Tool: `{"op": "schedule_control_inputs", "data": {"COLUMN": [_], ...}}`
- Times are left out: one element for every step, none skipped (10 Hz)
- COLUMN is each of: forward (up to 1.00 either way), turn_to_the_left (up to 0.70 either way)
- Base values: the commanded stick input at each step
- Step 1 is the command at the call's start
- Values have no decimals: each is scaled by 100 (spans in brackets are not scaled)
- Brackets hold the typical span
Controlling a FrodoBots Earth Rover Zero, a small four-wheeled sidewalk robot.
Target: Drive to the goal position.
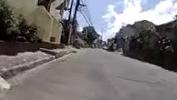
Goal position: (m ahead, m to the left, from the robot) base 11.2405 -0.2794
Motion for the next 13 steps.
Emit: {"op": "schedule_control_inputs", "data": {"forward": [100,100,100,100,100,100,100,100,100,100,100,100,100], "turn_to_the_left": [0,-2,0,0,0,0,0,0,0,-2,-11,-39,-40]}}
